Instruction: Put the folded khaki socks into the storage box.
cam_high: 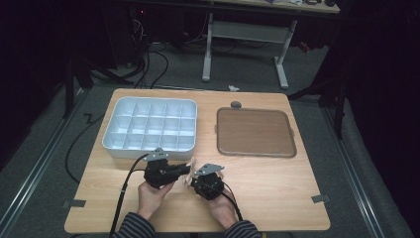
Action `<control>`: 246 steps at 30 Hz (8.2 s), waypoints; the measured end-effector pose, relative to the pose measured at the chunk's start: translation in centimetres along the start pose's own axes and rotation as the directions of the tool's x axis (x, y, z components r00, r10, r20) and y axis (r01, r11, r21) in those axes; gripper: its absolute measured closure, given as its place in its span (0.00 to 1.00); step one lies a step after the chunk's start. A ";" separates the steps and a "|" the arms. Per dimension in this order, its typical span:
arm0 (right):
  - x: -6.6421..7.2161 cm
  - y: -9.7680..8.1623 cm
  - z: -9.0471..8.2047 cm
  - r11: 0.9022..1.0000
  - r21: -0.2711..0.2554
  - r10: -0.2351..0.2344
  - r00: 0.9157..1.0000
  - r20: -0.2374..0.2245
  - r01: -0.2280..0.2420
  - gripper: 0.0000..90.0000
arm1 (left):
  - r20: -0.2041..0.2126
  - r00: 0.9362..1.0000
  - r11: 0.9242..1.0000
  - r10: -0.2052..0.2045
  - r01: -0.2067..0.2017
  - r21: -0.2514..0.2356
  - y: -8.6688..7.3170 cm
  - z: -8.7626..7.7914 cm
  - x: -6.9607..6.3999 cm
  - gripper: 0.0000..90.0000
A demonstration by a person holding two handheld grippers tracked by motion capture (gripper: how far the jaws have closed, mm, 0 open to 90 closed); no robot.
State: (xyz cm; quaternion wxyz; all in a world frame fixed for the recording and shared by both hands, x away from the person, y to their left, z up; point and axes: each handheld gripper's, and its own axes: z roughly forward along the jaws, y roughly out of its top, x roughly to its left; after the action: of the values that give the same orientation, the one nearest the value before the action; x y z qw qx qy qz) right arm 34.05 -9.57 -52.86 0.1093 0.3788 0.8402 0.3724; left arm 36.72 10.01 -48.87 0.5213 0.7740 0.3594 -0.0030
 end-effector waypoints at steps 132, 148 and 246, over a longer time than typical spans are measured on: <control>-5.1 -2.6 -3.2 0.992 -0.055 0.123 0.980 0.157 -0.116 0.94 | -0.106 0.976 0.951 0.188 -0.154 0.268 -0.4 8.0 -3.0 0.92; -4.9 -2.3 -3.8 0.993 -0.053 0.116 0.980 0.162 -0.109 0.81 | -0.065 0.982 0.961 0.178 -0.159 0.225 0.0 6.6 -3.2 0.65; -1.1 -1.4 -3.0 0.998 -0.056 0.024 0.995 0.096 -0.018 0.94 | -0.269 0.961 0.980 0.059 -0.004 0.198 -0.3 6.3 1.1 0.74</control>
State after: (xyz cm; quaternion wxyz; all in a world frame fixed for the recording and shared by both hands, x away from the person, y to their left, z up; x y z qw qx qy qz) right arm 32.65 -12.54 -51.87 0.1563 0.4021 0.8194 0.3775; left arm 39.72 5.56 -52.40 0.3879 0.8201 0.4135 0.0770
